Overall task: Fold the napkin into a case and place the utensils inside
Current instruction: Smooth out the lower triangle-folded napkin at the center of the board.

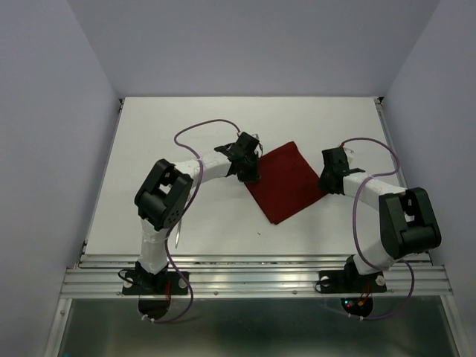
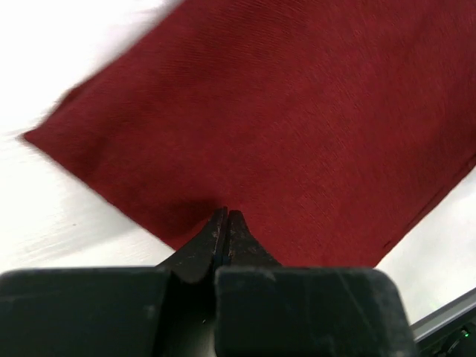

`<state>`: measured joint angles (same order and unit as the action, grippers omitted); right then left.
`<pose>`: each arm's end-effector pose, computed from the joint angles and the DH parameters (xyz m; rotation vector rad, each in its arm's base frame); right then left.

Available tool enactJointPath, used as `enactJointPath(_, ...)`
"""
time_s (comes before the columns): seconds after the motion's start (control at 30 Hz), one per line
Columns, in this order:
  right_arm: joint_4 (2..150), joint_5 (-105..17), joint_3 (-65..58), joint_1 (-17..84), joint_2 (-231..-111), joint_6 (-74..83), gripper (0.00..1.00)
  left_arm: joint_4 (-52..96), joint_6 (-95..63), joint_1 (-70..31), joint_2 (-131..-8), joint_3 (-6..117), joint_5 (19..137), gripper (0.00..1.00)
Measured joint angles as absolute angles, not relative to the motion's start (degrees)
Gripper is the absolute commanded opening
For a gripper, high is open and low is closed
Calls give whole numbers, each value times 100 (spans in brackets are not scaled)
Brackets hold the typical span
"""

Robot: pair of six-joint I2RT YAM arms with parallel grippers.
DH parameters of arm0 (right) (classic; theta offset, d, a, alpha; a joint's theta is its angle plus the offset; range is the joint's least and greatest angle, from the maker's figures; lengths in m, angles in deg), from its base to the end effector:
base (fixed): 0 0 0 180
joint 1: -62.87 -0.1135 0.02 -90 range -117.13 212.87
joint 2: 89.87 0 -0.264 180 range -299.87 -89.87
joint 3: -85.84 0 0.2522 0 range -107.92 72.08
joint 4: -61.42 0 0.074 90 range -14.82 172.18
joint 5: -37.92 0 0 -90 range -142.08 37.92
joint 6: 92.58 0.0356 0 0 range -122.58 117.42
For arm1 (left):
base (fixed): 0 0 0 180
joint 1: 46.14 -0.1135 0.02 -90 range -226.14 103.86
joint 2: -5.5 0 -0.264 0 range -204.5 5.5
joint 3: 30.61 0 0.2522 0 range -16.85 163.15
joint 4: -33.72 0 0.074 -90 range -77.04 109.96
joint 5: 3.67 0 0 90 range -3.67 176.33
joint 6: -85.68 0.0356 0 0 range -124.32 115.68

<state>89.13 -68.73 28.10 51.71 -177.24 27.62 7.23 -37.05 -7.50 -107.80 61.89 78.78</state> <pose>0.2820 0.0452 0.1615 0.5210 2.4565 -0.0839 0.3363 -0.2749 0.1861 0.1947 2.5114 -0.7093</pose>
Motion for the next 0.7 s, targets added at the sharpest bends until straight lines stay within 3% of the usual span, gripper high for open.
enactJointPath(0.43, 8314, -6396, 3185, 5075, -17547, 3094, 12, 638, -3565, -877, -11090, 6324, 7937, 0)
enactJointPath(0.7, 8393, -6189, 3516, 3709, -17178, 3865, 11, 223, -3266, -1061, -11138, 6687, 8221, 0)
